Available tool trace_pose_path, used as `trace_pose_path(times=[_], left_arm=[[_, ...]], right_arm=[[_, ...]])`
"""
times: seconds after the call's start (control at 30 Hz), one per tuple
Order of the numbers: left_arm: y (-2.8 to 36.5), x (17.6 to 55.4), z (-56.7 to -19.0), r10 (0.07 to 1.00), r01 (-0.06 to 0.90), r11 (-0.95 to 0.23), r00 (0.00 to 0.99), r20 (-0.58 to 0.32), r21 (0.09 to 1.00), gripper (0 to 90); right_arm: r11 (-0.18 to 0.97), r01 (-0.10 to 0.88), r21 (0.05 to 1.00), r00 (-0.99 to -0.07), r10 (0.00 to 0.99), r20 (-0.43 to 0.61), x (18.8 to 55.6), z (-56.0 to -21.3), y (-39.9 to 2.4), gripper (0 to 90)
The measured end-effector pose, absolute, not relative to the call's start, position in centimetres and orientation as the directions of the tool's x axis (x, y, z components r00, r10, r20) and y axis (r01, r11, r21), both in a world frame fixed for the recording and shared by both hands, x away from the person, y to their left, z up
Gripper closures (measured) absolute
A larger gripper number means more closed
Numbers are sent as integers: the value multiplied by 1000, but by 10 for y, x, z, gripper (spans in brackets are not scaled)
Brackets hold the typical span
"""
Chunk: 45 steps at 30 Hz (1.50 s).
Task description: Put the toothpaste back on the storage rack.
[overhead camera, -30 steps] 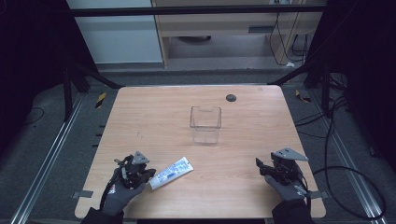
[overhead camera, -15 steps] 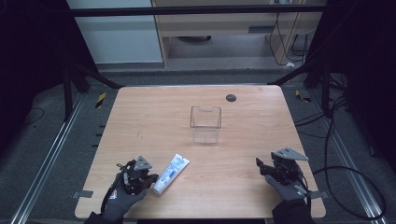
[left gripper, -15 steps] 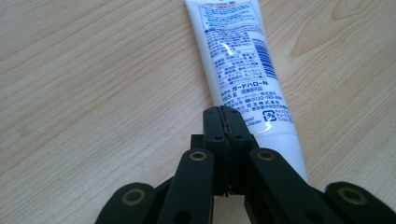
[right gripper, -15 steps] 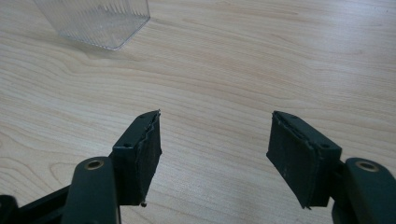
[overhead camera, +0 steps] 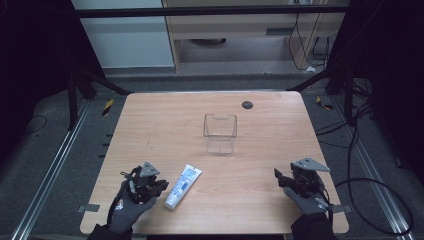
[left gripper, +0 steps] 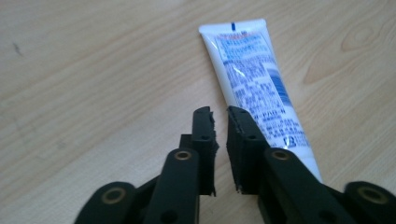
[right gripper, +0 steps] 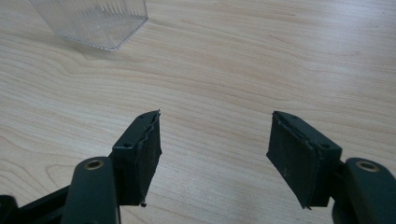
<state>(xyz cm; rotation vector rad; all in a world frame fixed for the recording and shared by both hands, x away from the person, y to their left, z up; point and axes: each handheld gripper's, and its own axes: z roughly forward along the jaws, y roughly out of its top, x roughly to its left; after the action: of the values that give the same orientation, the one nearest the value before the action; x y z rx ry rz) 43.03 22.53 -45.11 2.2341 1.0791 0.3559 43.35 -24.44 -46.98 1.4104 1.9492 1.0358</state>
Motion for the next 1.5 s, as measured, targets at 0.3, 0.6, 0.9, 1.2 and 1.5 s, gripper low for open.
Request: trace_pose_path(times=[0.3, 0.6, 0.9, 1.2, 1.5], left_arm=[[227, 444, -431, 795, 620, -433, 605, -47, 654, 543], [214, 461, -412, 787, 609, -446, 616, -37, 655, 462], [186, 468, -407, 769, 606, -482, 639, -26, 633, 395], [171, 477, -414, 751, 619, -520, 659, -29, 588, 374], [165, 480, -425, 748, 629, -550, 664, -11, 550, 368]], right_arm=[[168, 551, 818, -323, 946, 23, 434, -469, -244, 336], [169, 551, 817, -319, 948, 19, 436, -469, -245, 333], [168, 554, 815, -318, 948, 21, 437, -470, -245, 333], [168, 553, 816, -320, 947, 23, 437, -470, -245, 333], [184, 557, 810, -330, 944, 12, 437, -471, -243, 333]])
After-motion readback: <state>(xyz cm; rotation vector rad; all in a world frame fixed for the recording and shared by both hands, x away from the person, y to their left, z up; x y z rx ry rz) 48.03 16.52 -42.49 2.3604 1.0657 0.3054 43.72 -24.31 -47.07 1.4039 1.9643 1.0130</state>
